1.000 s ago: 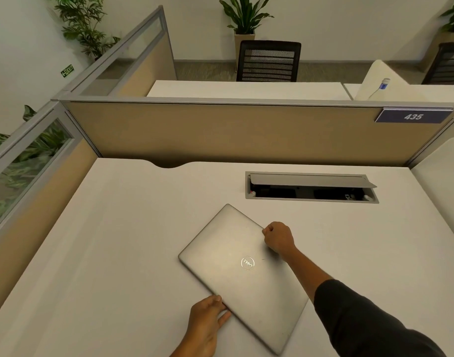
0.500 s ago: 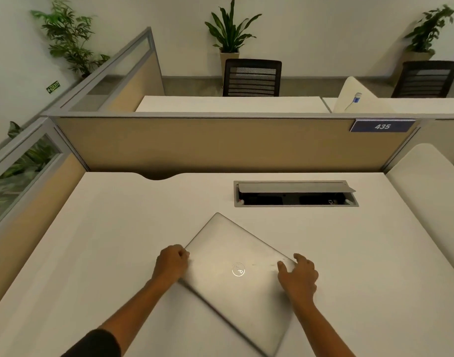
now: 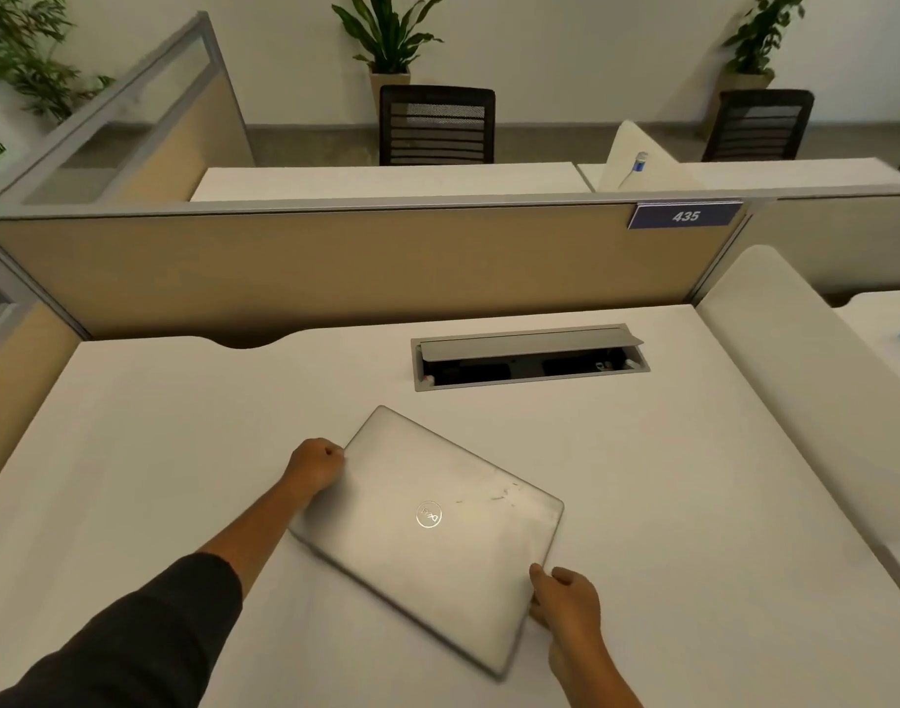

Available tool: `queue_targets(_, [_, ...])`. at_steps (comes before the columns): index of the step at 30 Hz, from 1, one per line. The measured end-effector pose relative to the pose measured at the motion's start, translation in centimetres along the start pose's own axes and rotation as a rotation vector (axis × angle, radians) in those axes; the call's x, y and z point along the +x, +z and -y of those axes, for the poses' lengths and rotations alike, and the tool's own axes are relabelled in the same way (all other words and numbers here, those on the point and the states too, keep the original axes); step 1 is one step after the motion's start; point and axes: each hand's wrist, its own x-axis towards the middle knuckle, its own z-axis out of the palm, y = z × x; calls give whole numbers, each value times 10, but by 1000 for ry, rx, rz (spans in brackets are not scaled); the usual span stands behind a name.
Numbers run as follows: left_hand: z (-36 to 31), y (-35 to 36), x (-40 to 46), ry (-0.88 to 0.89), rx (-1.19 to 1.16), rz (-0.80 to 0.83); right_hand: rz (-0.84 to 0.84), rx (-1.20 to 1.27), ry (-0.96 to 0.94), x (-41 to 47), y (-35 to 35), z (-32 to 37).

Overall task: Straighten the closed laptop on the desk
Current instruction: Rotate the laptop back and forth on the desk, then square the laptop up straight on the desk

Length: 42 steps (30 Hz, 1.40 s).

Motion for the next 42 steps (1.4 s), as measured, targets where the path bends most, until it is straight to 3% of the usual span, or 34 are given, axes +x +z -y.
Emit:
queue_targets(24, [16, 9, 16, -24, -131, -23, -35, 134, -58, 10, 10, -1])
queue_targets(42, [42, 24, -10, -110, -333, -57, -57, -186, -265, 75, 16, 82])
